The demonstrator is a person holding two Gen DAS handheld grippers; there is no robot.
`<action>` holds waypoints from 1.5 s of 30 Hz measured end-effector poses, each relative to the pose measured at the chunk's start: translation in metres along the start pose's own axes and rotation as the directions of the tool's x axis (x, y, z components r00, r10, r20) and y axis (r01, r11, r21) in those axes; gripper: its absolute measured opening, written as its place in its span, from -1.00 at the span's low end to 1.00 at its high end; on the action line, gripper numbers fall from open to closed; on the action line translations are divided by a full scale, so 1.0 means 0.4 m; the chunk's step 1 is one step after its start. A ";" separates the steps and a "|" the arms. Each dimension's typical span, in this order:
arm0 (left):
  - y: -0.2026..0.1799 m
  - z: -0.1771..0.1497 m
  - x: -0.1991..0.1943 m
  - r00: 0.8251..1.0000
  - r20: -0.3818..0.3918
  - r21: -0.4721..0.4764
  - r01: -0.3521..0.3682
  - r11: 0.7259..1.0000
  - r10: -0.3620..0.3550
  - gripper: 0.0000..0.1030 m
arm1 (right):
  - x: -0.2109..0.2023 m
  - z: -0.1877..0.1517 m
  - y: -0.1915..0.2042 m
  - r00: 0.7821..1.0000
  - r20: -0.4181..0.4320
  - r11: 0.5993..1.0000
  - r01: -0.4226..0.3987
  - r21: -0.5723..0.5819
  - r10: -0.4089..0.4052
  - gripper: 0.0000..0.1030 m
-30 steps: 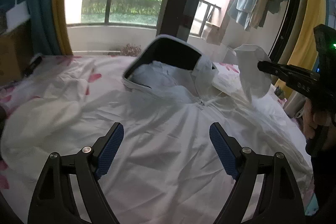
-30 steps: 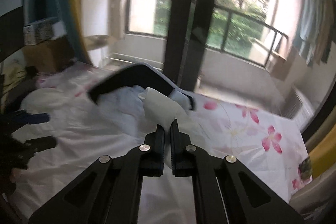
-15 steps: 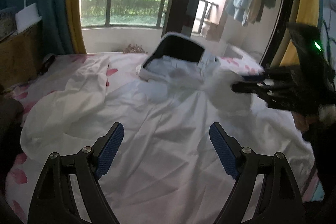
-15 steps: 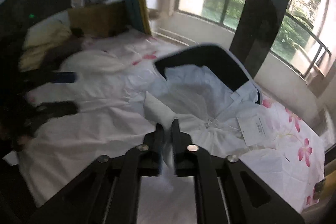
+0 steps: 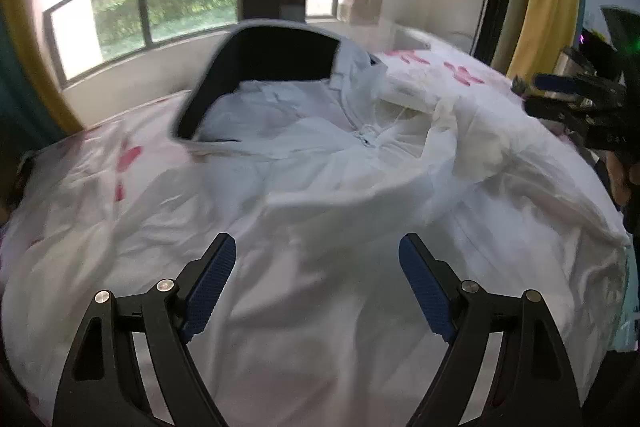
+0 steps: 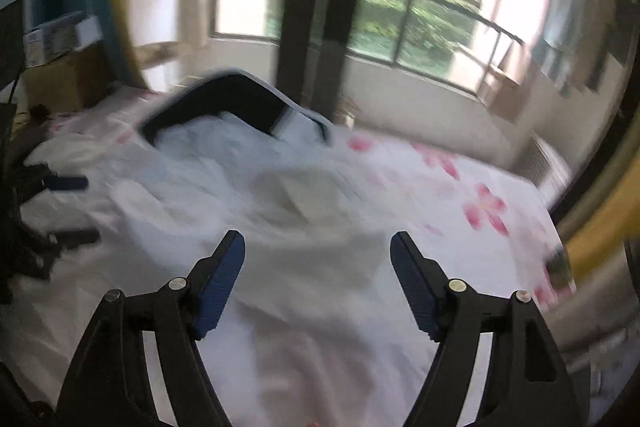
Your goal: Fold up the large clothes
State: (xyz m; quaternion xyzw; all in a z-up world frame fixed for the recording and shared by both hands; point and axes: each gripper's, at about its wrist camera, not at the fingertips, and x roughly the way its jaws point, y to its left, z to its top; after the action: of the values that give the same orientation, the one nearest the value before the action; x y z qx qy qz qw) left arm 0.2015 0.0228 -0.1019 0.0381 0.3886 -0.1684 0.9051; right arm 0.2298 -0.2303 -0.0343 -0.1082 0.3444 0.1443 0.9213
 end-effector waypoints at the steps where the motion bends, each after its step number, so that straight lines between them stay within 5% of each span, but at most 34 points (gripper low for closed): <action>1: -0.001 0.008 0.014 1.000 -0.007 -0.004 0.011 1.000 -0.011 0.68 | 0.003 -0.017 -0.023 1.000 -0.014 1.000 0.020 0.016 -0.020 0.46; 4: 0.007 0.028 0.055 0.998 -0.025 -0.036 0.054 0.998 -0.055 0.52 | 0.027 -0.064 -0.106 0.995 -0.072 0.994 0.072 0.078 -0.067 0.46; 8: 0.028 0.029 0.109 0.993 -0.092 -0.093 0.066 0.994 -0.074 -0.26 | 0.076 -0.099 -0.190 0.983 -0.151 0.982 0.129 0.139 -0.108 0.46; 13: 0.052 0.038 0.107 0.994 -0.090 -0.149 0.052 0.988 -0.066 -0.62 | 0.124 -0.141 -0.236 0.973 -0.212 0.976 0.129 0.178 -0.090 0.44; 18: 0.047 0.038 0.050 0.996 -0.061 -0.172 0.061 0.983 -0.072 -0.88 | 0.140 -0.170 -0.241 0.974 -0.225 0.973 0.090 0.213 -0.041 -0.52; 21: 0.033 0.025 0.009 0.995 -0.051 -0.182 0.079 0.980 -0.090 -0.92 | 0.134 -0.173 -0.247 0.974 -0.223 0.973 0.089 0.212 -0.040 -0.81; 24: 0.024 0.011 -0.039 0.995 -0.028 -0.196 0.088 0.977 -0.096 -0.92 | 0.118 -0.174 -0.242 0.976 -0.215 0.976 0.079 0.201 -0.035 -0.86; 34: 0.072 -0.040 -0.103 0.999 -0.022 -0.238 0.020 0.971 -0.026 -0.93 | 0.061 -0.179 -0.165 0.978 -0.208 0.991 0.022 0.130 0.006 -0.82; 39: 0.106 -0.042 -0.107 1.000 -0.017 -0.253 -0.017 0.967 0.013 -0.93 | 0.046 -0.203 -0.145 0.976 -0.205 0.989 -0.039 0.145 0.069 0.11; 45: 0.110 -0.027 -0.094 0.999 -0.036 -0.231 -0.045 0.972 0.038 -0.92 | 0.002 -0.203 -0.202 0.990 -0.133 0.975 -0.012 0.221 0.042 0.13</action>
State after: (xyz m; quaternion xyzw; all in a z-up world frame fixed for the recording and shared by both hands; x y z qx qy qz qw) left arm 0.1849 0.0765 -0.0852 -0.0570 0.4191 -0.1024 0.9004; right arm 0.2089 -0.3301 -0.0868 -0.0105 0.4223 0.1102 0.8997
